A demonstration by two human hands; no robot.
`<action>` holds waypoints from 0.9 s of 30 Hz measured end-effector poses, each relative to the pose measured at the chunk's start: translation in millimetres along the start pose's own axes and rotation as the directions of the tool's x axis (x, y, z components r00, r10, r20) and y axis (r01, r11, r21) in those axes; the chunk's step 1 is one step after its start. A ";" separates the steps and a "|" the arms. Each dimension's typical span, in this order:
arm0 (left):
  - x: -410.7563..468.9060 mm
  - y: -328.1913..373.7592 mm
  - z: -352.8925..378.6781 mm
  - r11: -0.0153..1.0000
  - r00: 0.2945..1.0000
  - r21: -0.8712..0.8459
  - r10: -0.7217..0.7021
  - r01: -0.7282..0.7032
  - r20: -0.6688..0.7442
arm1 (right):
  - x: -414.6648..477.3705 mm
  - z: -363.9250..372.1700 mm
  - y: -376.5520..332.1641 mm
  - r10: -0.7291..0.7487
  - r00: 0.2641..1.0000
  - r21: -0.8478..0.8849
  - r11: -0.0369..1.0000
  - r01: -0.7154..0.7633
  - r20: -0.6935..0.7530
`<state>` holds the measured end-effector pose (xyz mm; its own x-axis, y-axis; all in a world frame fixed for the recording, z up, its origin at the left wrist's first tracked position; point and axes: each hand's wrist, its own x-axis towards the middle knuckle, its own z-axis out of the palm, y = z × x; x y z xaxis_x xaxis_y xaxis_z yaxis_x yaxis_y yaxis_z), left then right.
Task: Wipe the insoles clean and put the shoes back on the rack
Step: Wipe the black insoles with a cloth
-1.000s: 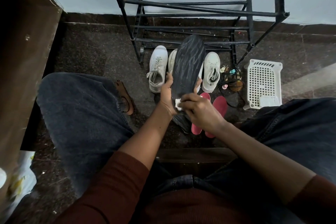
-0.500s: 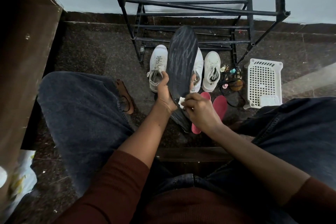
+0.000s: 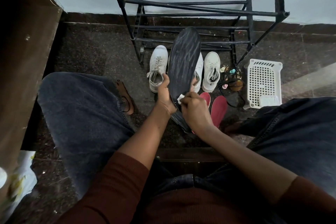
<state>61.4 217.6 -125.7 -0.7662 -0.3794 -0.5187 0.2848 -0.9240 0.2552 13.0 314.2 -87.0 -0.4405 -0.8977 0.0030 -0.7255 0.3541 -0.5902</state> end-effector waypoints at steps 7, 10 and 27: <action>-0.5 -0.2 10.8 0.995 1.000 0.097 -0.027 0.027 -0.002 | 22.6 -13.1 12.9 0.017 0.997 -0.032 0.999 -0.020 -0.069; -4.1 -0.7 10.0 0.999 0.999 0.042 -0.027 0.026 0.038 | 38.9 -11.7 14.9 0.090 0.985 -0.027 0.995 -0.095 -0.145; -1.8 4.0 6.7 0.994 0.997 0.107 -0.021 0.013 0.073 | 37.3 -20.3 1.2 -0.039 0.999 -0.013 0.999 0.039 0.005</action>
<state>60.1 214.9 -118.2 -0.8122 -0.3553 -0.4626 0.2115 -0.9185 0.3342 -15.1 286.5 -71.1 -0.4092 -0.9122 0.0223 -0.7490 0.3219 -0.5792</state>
